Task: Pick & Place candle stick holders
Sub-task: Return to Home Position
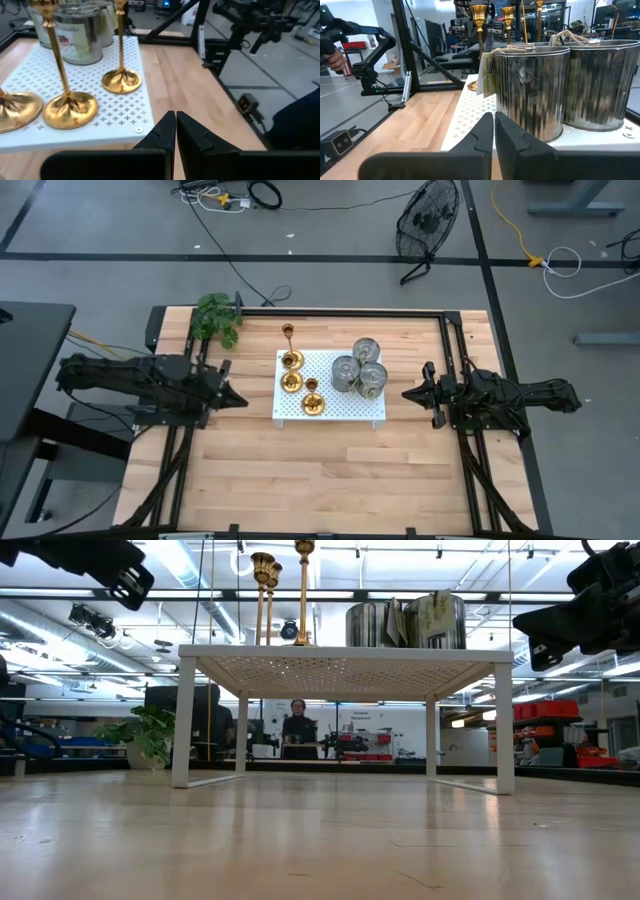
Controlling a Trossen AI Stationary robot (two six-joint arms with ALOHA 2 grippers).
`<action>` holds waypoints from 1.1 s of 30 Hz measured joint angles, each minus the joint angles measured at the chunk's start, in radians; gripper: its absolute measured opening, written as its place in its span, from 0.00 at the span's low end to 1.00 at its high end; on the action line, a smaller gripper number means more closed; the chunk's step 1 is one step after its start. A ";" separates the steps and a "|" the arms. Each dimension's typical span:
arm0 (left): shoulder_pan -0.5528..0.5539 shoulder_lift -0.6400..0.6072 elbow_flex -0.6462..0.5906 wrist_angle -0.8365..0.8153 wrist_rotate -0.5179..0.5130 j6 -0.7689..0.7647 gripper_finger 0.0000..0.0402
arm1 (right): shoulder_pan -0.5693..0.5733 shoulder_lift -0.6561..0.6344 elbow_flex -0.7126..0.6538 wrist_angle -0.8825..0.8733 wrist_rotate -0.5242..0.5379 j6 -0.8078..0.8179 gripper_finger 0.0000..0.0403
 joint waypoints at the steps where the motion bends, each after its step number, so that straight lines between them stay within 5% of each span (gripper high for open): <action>1: 0.000 0.012 0.000 0.008 -0.009 0.001 0.05 | 0.000 0.000 0.000 0.000 0.000 0.000 0.05; 24: 0.000 0.151 0.000 0.050 -0.060 -0.106 0.05 | 0.000 0.000 0.000 0.000 0.000 0.000 0.05; 33: 0.000 0.151 0.000 0.054 0.128 -0.136 0.05 | 0.000 0.000 0.000 0.000 0.000 0.000 0.05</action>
